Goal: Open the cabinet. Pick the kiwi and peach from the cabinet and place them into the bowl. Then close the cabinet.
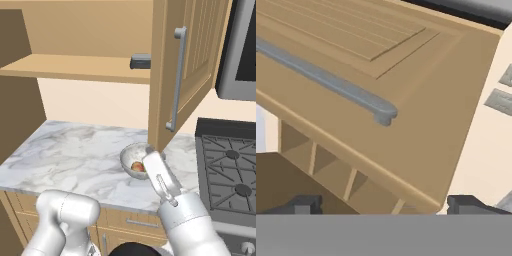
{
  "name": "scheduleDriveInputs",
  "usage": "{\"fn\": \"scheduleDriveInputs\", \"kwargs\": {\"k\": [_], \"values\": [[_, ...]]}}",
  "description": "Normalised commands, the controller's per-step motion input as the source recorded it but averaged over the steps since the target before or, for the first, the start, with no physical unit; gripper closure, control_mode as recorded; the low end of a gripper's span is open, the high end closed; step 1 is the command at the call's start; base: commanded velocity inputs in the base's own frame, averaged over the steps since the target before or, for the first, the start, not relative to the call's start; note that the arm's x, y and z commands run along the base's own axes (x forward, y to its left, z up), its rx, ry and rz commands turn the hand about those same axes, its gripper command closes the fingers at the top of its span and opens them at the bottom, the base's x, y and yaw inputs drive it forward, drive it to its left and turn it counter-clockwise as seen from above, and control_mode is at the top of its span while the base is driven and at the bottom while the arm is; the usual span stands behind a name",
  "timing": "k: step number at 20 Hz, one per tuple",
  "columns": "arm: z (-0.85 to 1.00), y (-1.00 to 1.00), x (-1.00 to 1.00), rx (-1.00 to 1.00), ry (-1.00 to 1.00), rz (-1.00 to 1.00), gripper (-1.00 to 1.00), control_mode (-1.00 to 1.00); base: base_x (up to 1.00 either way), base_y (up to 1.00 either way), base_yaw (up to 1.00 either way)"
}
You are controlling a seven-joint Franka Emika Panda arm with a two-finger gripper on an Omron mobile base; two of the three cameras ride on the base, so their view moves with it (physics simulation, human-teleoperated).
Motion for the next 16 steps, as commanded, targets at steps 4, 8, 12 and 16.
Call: {"fn": "scheduleDriveInputs", "kwargs": {"k": [4,8,12,16], "values": [[0.00,-0.46,0.25,0.05,0.00,0.06,-1.00,-1.00,0.00,0.00,0.00],[0.00,-0.45,0.35,0.05,0.00,0.06,-1.00,-1.00,0.00,0.00,0.00],[-0.01,-0.34,0.48,0.05,0.00,0.07,-1.00,-1.00,0.00,0.00,0.00],[0.00,-0.26,0.49,0.05,-0.01,0.08,-1.00,-1.00,0.00,0.00,0.00]]}}
